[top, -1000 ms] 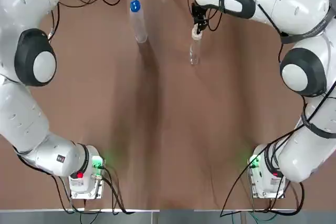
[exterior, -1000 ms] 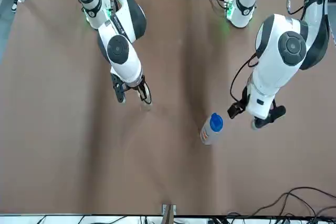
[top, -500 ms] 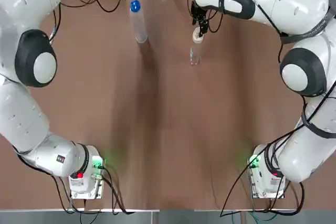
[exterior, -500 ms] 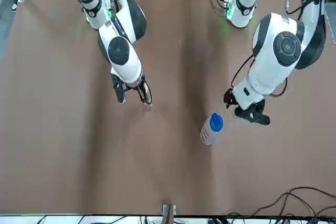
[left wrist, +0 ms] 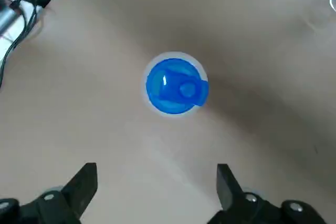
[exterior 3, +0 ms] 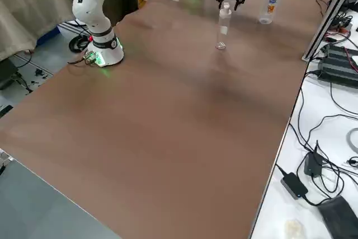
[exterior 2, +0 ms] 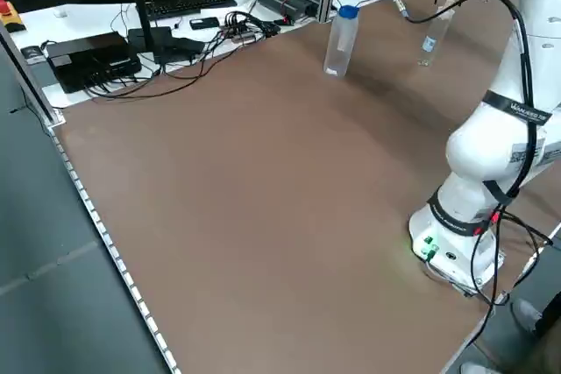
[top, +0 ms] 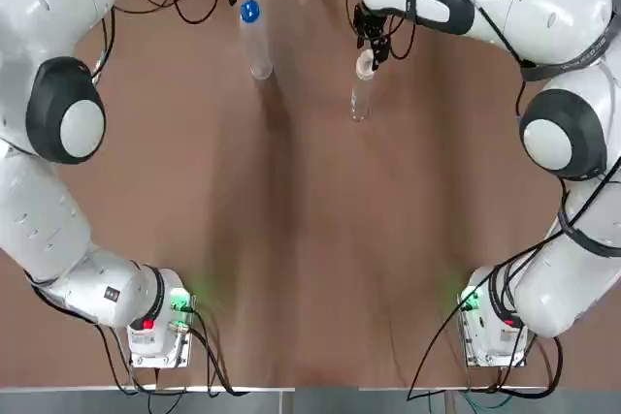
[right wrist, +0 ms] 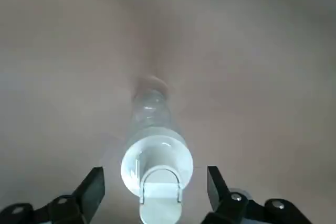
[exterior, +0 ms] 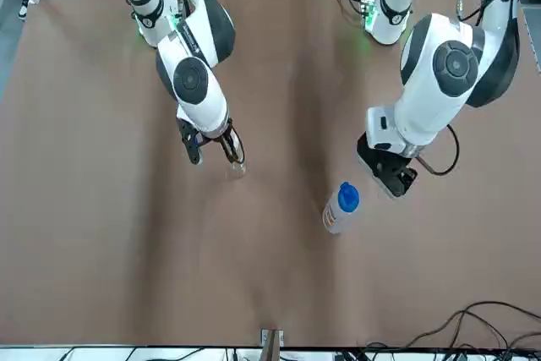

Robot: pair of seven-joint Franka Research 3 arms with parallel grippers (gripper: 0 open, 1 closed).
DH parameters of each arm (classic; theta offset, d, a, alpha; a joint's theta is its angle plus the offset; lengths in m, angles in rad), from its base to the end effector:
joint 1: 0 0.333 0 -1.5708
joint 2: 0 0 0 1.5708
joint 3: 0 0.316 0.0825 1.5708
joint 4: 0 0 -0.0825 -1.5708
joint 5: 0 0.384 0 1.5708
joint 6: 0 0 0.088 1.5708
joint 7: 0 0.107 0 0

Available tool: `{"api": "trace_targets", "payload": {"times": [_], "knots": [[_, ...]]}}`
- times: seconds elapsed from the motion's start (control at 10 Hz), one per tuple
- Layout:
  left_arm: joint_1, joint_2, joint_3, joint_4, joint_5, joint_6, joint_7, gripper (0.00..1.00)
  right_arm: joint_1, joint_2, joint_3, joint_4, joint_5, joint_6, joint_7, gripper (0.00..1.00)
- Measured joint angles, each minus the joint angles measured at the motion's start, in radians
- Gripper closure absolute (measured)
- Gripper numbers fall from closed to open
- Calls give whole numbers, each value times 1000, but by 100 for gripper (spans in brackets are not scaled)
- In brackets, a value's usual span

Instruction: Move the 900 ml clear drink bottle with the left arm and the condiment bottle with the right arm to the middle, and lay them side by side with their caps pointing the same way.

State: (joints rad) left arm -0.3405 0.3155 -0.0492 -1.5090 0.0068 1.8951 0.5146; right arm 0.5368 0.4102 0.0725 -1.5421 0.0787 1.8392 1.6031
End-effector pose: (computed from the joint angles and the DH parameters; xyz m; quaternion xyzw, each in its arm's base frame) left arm 0.6161 -0.2481 0.4910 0.8992 -0.4362 0.0357 0.0021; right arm 0.5446 0.3802 0.4083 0.8694 -0.4882 -0.0715 0.0268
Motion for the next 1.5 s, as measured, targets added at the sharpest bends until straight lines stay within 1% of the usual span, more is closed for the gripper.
{"api": "trace_targets", "payload": {"times": [0.2,0.4,0.6,0.7,0.8,0.9,1.1,1.3,1.5], "knots": [[0,38,-3,-1,-27,5,21,0,-1,-25,-4,0,0,-15,-102,13],[5,75,-3,20,-42,8,29,0,-3,-51,-9,0,-1,-24,-244,13],[-1,86,-4,40,-42,12,29,0,-3,-75,-10,0,-1,-52,-448,13],[-3,90,-6,46,-42,14,29,0,-3,-87,-10,-1,-2,-67,-569,11],[-8,98,-7,49,-42,24,28,0,-2,-96,-9,-2,-3,-73,-689,4],[-13,114,-7,56,-42,33,28,0,1,-101,-8,-4,-5,-75,-789,2],[-16,151,-7,77,-42,50,27,0,26,-105,-3,-11,-19,-75,-952,1],[-22,185,-7,103,-42,73,20,0,50,-107,-1,-25,-32,-75,-1172,2],[-28,193,-7,113,-42,75,14,0,59,-107,-1,-28,-49,-74,-1373,2]]}}
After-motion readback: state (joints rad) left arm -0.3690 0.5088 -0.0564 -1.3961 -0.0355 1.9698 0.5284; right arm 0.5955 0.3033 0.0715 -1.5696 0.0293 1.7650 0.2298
